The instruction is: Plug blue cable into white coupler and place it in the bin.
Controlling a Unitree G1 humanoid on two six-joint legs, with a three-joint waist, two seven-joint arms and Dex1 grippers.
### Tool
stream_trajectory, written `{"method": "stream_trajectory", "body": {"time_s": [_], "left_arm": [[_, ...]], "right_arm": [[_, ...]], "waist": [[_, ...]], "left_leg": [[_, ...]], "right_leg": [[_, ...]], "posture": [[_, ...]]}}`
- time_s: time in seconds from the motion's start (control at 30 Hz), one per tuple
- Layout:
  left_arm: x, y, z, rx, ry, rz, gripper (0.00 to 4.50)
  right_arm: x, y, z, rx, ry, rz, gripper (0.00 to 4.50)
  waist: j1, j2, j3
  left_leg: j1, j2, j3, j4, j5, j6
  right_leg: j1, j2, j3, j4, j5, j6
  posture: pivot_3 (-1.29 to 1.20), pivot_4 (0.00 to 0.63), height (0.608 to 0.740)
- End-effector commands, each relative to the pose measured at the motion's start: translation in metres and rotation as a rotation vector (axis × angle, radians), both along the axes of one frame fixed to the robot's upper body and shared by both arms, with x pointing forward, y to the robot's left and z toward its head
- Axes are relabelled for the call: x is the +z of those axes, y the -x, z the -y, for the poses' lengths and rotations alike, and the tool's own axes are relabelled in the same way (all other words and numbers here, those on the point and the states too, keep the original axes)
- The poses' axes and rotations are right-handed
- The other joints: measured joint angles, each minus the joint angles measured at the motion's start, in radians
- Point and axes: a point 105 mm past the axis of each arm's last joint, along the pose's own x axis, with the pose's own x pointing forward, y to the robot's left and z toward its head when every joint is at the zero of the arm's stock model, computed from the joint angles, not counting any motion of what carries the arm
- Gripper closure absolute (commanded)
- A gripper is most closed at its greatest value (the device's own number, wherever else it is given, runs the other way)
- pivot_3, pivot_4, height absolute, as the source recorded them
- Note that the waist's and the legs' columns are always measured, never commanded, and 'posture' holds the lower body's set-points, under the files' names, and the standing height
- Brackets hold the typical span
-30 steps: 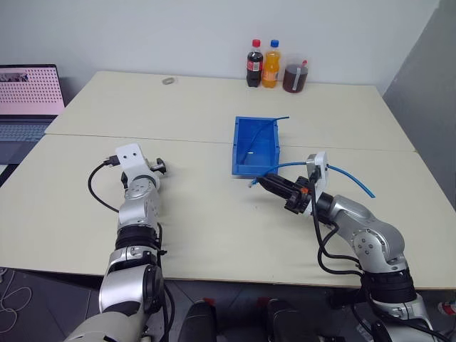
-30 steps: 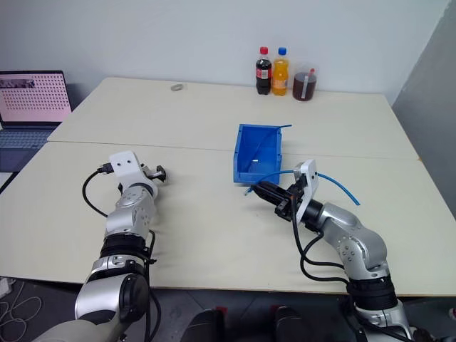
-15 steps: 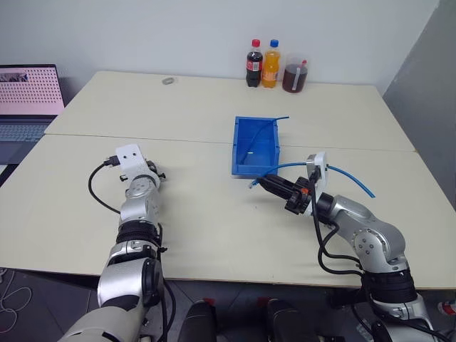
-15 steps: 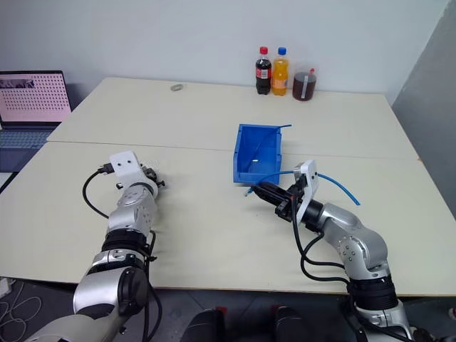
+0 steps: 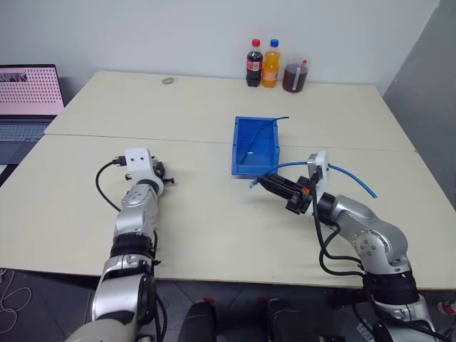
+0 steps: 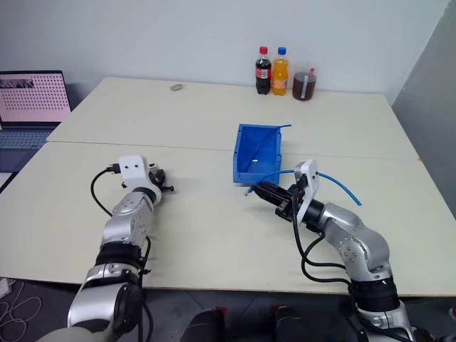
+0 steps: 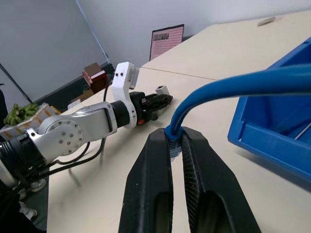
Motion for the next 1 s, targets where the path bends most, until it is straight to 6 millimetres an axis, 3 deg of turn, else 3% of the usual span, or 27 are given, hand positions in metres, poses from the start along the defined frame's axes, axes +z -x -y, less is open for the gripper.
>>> {"method": "stream_trajectory", "body": {"time_s": [0.03, 0.2, 0.43, 0.6, 0.77, 1.0], "left_arm": [[0.025, 0.012, 0.04, -0.332, -0.056, 0.048, 3.65], [0.016, 0.046, 0.097, -0.841, -0.152, -0.058, 3.67], [0.0, 0.087, 0.136, -1.335, -0.317, -0.185, 3.67], [-0.013, 0.101, 0.142, -1.499, -0.375, -0.284, 3.68], [-0.025, 0.104, 0.146, -1.541, -0.436, -0.323, 3.68], [-0.029, 0.105, 0.149, -1.564, -0.45, -0.318, 3.68]], "right_arm": [[0.01, 0.011, 0.003, 0.004, 0.031, 0.081, 4.47], [0.002, 0.025, 0.004, 0.026, 0.1, 0.098, 4.47], [-0.004, 0.032, 0.002, 0.047, 0.153, 0.121, 4.47], [-0.001, 0.032, -0.004, 0.051, 0.158, 0.148, 4.47], [0.008, 0.03, -0.015, 0.068, 0.151, 0.181, 4.48], [-0.003, 0.027, -0.029, 0.123, 0.21, 0.187, 4.48]], "waist": [[0.0, 0.0, 0.0], [0.001, 0.0, 0.0], [-0.003, 0.0, 0.0], [-0.002, 0.0, 0.0], [-0.002, 0.0, 0.0], [0.003, 0.0, 0.0]], "left_leg": [[0.0, 0.0, 0.0, 0.0, 0.0, 0.0], [0.0, 0.0, 0.0, 0.0, 0.0, 0.0], [0.0, 0.0, 0.0, 0.0, 0.0, 0.0], [0.0, 0.0, 0.0, 0.001, 0.0, 0.001], [0.0, 0.0, 0.0, 0.001, 0.0, 0.001], [0.0, 0.0, 0.0, 0.001, 0.0, 0.001]], "right_leg": [[0.0, 0.0, 0.0, 0.0, 0.0, 0.0], [0.0, 0.0, 0.0, 0.0, 0.0, 0.0], [0.0, 0.001, 0.001, 0.0, -0.003, 0.004], [-0.001, 0.001, 0.001, 0.0, -0.003, 0.004], [0.0, 0.001, 0.001, 0.0, -0.003, 0.004], [0.0, 0.001, 0.001, 0.0, -0.003, 0.004]], "posture": [[0.0, 0.15, 0.74], [0.0, 0.15, 0.74], [0.0, 0.15, 0.74], [0.0, 0.15, 0.74], [0.0, 0.15, 0.74], [0.0, 0.15, 0.74]]}}
